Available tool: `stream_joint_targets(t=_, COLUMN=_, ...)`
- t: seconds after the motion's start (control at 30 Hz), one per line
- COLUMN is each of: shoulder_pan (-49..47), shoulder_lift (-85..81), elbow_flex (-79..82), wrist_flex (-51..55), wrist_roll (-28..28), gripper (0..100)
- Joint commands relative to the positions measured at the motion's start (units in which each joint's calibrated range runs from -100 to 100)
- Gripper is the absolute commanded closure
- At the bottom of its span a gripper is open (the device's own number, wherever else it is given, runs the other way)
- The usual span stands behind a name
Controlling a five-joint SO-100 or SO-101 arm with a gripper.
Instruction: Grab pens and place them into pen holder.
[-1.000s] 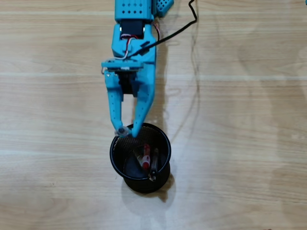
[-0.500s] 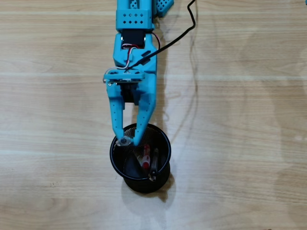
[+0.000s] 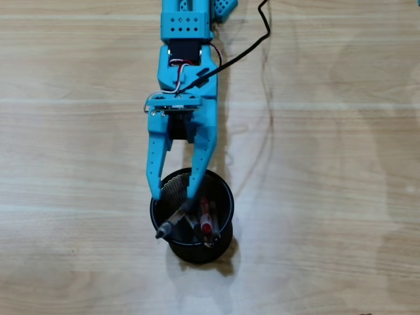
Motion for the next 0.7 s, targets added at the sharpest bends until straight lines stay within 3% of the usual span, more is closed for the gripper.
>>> stream_joint_targets(t=0.0, shoulder_pan=-0.35, shoulder_lift=-3.36, elbow_flex=-2.26, wrist_flex=-0.45, wrist_roll=0.36, gripper=84)
stream_joint_targets(t=0.23, shoulder_pan=-0.35, shoulder_lift=-15.17, elbow_flex=11.23, wrist_flex=-0.27, wrist_roll=0.78, gripper=85)
stream_joint_targets(t=0.4, shoulder_pan=0.29, shoulder_lift=-27.57, elbow_flex=24.53, wrist_flex=-0.27, wrist_roll=4.03, gripper=99)
stream_joint_targets(t=0.67, shoulder_pan=-0.26, shoulder_lift=-48.88, elbow_flex=47.79, wrist_flex=-0.18, wrist_roll=8.89, gripper=98)
